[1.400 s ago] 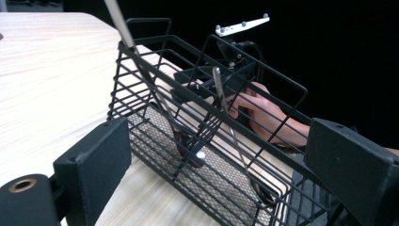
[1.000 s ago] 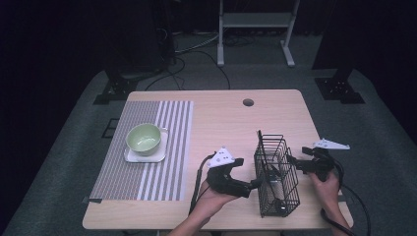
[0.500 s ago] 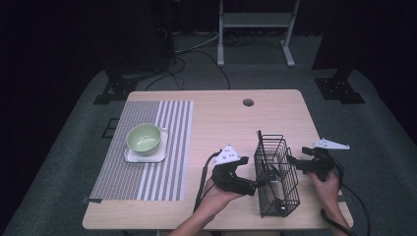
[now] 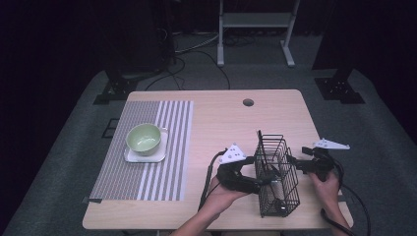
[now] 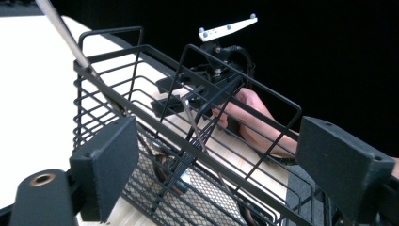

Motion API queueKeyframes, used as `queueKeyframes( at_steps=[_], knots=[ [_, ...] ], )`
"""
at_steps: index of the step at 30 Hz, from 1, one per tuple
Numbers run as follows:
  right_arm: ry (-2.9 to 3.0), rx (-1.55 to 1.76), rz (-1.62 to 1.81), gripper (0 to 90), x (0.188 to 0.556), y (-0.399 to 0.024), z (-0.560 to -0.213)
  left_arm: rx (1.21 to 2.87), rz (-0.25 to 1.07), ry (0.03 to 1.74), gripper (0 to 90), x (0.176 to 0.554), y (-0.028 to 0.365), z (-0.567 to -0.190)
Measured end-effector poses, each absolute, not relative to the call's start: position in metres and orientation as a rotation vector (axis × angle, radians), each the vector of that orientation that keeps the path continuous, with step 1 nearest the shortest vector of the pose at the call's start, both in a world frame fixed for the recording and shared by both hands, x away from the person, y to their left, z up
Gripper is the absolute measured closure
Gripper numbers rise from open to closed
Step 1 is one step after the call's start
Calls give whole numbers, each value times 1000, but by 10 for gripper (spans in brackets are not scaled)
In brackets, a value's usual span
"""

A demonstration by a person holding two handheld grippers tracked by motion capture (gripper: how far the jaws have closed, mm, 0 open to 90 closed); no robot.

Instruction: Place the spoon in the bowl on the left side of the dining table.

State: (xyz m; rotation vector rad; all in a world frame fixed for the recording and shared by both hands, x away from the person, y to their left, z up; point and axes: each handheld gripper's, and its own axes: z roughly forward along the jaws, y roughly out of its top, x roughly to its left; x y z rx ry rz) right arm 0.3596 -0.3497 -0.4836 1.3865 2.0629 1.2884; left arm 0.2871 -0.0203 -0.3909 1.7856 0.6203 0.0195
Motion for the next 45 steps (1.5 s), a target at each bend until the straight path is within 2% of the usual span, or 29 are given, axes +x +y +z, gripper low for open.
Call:
queueKeyframes(
  at_steps=[7, 8, 11, 19, 22, 28, 32, 35, 45],
  knots=[
    [2063, 1386, 1289, 126, 360, -350, -484, 1790, 42, 621, 155, 289, -23, -390],
    [2063, 1386, 1289, 126, 360, -350, -484, 1786, 44, 617, 197, 289, -22, -390],
    [2064, 1385, 1289, 126, 360, -350, -484, 1785, 48, 617, 231, 291, -22, -391],
    [2065, 1385, 1291, 126, 360, -350, -484, 1778, 76, 583, 485, 292, -22, -391],
    [2065, 1385, 1291, 126, 360, -349, -484, 1779, 83, 580, 513, 292, -21, -391],
    [2065, 1385, 1292, 126, 360, -350, -484, 1783, 86, 581, 630, 293, -21, -392],
    [2065, 1385, 1292, 126, 360, -349, -484, 1780, 92, 575, 710, 293, -20, -392],
    [2065, 1385, 1291, 127, 360, -349, -484, 1768, 97, 567, 802, 292, -18, -393],
    [2065, 1384, 1293, 126, 360, -350, -484, 1723, 54, 565, 846, 290, -15, -393]
  ],
)
